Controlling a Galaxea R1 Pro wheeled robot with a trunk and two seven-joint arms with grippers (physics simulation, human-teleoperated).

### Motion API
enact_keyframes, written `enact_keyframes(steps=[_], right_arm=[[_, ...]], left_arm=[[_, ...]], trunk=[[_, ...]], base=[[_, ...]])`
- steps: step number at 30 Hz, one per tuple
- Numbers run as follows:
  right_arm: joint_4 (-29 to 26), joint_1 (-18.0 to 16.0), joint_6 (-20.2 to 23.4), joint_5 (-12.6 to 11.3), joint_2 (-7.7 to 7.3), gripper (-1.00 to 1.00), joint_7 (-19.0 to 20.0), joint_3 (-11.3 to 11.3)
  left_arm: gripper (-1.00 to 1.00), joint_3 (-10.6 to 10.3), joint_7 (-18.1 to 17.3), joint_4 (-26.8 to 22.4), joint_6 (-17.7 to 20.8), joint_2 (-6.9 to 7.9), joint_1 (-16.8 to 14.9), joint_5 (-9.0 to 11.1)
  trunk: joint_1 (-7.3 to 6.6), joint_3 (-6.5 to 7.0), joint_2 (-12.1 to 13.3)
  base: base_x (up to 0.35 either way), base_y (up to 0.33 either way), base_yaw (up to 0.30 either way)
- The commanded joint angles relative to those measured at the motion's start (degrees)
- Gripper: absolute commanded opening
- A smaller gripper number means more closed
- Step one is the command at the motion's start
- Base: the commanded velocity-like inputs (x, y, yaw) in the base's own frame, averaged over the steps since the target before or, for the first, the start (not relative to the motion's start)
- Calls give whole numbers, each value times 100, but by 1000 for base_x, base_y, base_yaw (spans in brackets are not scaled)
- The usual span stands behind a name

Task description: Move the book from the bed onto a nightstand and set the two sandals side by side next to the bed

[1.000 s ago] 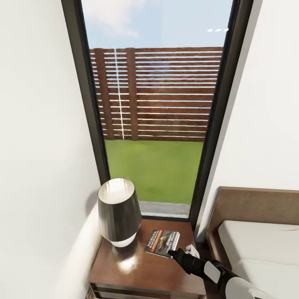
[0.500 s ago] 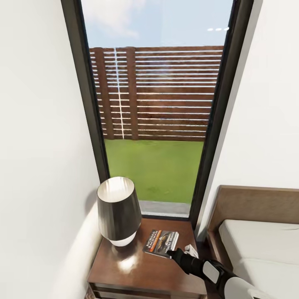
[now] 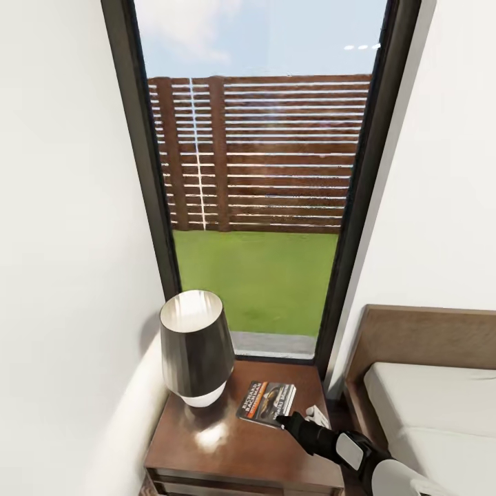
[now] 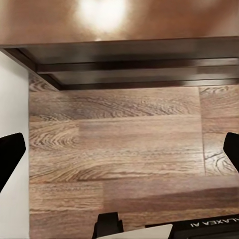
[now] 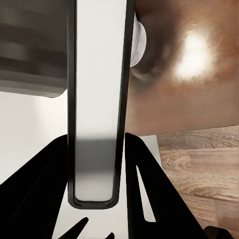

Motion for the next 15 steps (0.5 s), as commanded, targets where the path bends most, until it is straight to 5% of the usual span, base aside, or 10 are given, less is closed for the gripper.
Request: enact_keyframes(steps=[1, 15], right_arm=[[-8, 0, 52, -11, 2, -100, 6, -45], [-8, 6, 35, -6, 6, -100, 72, -36]], left_arm=[[100, -49, 30, -2, -15, -1, -3, 24], [100, -49, 30, -1, -15, 0, -3, 26]], trunk=[[23, -25, -46], [330, -276, -607]], base=[[0, 0, 0], [0, 0, 0]])
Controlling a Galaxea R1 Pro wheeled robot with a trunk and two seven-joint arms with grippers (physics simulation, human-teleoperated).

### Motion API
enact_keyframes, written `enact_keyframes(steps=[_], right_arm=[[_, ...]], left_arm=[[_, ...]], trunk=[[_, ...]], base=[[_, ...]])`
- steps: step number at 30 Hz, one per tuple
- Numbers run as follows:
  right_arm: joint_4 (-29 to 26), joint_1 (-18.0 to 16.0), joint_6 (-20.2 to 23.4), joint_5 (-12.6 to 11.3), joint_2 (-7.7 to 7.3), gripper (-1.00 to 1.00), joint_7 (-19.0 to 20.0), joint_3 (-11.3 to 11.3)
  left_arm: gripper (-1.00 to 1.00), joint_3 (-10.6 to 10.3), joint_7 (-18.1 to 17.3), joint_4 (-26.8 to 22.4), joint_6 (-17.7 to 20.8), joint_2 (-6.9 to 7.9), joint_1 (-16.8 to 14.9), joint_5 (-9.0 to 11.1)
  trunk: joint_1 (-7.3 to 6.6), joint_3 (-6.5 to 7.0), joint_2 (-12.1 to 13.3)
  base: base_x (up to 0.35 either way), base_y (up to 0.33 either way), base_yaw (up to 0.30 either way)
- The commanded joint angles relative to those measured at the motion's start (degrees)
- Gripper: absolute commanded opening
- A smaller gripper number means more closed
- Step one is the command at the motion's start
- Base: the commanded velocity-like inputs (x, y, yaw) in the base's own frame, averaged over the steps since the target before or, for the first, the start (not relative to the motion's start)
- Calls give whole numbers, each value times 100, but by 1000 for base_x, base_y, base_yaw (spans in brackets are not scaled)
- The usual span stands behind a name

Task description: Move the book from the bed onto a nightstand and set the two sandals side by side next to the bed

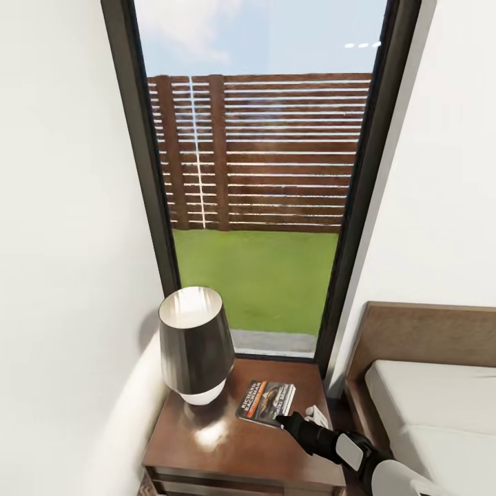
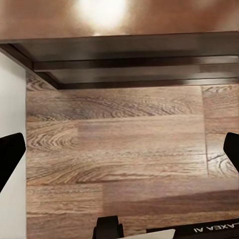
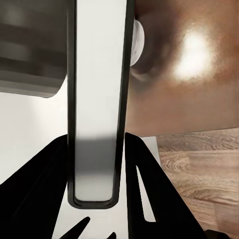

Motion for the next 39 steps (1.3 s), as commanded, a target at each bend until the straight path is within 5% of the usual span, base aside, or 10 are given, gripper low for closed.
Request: enact_keyframes(steps=[1, 39], right_arm=[[-8, -2, 52, -13, 2, -100, 5, -45], [-24, 0, 50, -13, -7, -100, 27, -54]], left_arm=[[100, -49, 30, -2, -15, 1, -3, 24], [100, -49, 30, -3, -22, 0, -3, 20]], trunk=[[23, -25, -45], [857, -707, -1569]], base=[[0, 0, 0], [0, 0, 0]])
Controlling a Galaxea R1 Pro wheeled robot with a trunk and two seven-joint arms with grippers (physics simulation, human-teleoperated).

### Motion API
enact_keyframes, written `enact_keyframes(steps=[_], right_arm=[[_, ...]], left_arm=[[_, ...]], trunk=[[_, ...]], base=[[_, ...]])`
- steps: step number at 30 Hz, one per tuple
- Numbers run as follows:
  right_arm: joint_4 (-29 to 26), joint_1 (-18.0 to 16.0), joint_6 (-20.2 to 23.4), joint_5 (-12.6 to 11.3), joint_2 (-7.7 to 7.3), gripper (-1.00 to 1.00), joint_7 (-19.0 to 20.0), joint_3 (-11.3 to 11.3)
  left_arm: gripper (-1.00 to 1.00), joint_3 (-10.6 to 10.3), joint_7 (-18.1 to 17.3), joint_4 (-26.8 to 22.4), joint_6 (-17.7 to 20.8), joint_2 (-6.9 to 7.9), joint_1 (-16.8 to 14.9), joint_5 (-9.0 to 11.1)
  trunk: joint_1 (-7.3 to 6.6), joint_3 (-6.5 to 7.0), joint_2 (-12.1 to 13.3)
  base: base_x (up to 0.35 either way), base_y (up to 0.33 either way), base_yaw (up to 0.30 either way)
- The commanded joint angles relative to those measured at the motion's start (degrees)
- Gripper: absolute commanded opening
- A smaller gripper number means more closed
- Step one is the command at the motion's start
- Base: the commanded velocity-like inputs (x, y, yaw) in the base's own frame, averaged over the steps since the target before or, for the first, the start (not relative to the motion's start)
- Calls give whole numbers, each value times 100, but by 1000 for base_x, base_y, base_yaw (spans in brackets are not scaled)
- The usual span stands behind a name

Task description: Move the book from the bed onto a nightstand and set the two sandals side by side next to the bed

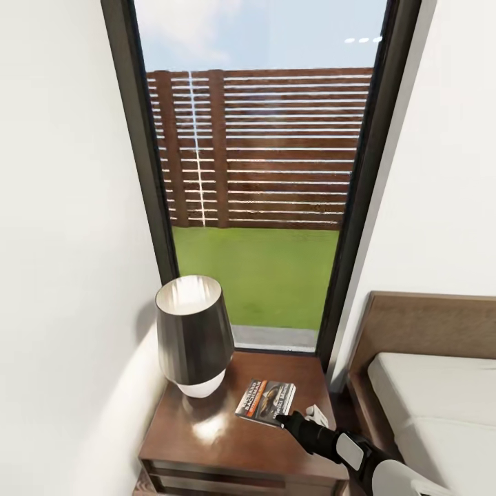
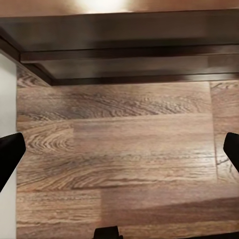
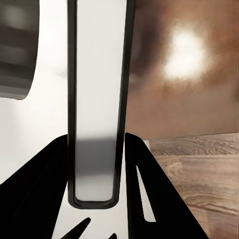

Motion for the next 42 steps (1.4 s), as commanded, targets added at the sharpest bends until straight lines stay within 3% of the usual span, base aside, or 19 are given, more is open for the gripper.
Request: enact_keyframes(steps=[1, 42], right_arm=[[-8, -2, 53, -12, 2, -100, 2, -47], [-10, -19, 77, -28, -5, -100, -101, -55]], left_arm=[[100, -49, 30, -2, -15, 1, -3, 24], [100, -49, 30, -1, -16, 4, -3, 21]], trunk=[[22, -24, -45], [923, -760, -1689]], base=[[0, 0, 0], [0, 0, 0]])
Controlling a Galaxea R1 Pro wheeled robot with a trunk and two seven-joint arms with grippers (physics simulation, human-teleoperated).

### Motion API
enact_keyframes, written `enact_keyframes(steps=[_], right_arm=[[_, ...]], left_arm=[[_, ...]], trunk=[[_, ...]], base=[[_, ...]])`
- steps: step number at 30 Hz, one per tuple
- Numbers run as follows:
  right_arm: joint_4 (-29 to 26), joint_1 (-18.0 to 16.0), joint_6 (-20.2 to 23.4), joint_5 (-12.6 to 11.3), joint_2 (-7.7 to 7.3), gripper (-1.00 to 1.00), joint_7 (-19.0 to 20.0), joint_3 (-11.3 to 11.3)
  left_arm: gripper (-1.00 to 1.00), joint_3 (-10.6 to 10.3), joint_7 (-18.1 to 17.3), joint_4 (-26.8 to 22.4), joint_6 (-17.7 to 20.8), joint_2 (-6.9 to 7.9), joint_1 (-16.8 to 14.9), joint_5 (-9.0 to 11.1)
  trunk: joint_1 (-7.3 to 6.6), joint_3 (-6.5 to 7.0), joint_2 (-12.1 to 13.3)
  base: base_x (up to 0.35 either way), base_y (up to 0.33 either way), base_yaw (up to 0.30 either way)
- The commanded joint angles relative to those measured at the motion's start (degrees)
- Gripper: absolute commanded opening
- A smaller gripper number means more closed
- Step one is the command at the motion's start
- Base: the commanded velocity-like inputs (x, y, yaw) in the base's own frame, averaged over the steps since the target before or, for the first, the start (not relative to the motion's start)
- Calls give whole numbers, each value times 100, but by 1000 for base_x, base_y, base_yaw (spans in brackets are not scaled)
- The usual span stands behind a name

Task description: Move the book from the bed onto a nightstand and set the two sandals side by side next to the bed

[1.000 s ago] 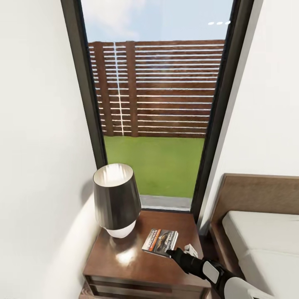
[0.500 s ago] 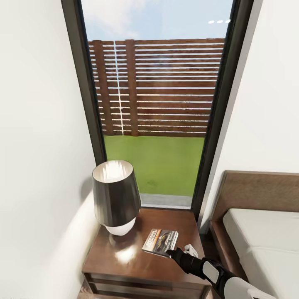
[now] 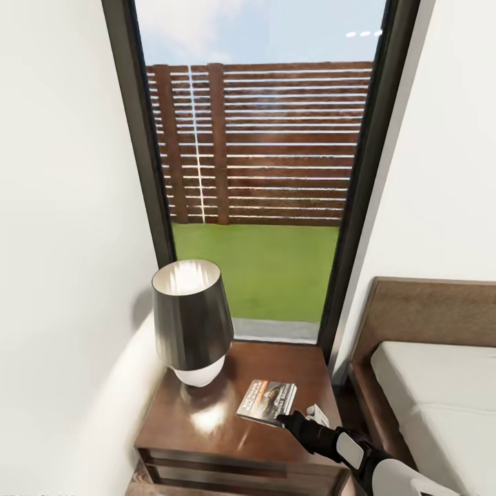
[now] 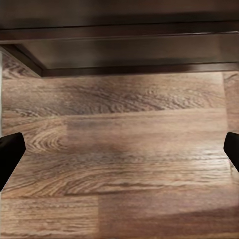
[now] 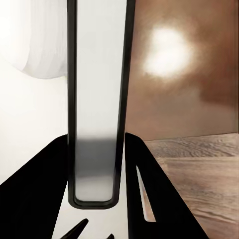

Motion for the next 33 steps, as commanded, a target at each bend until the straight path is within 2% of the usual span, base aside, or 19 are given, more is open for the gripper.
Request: enact_keyframes(steps=[1, 6, 12, 21, 28, 33], right_arm=[[-8, -2, 53, -14, 1, -100, 0, -47], [-7, -4, 61, -15, -15, -100, -1, -54], [-26, -13, 374, -8, -32, -100, 10, -56], [-143, -80, 493, -6, -23, -100, 3, -64], [-175, -110, 510, -6, -30, -100, -2, -65], [-180, -149, 517, -9, -39, -100, -34, -66]], left_arm=[[100, -49, 30, -2, -15, 0, -3, 24], [100, -49, 30, -2, -15, 0, -2, 24], [100, -49, 30, -2, -21, 0, -3, 24], [100, -49, 30, -2, -31, 0, 0, 24], [100, -49, 30, -2, -32, 0, -2, 24], [100, -49, 29, -2, -33, 0, -3, 24]], trunk=[[22, -24, -44], [132, -114, -245], [132, -114, -245], [132, -114, -245], [286, -239, -525], [286, -239, -525]], base=[[0, 0, 0], [0, 0, 0], [0, 0, 0], [0, 0, 0], [0, 0, 0], [0, 0, 0]])
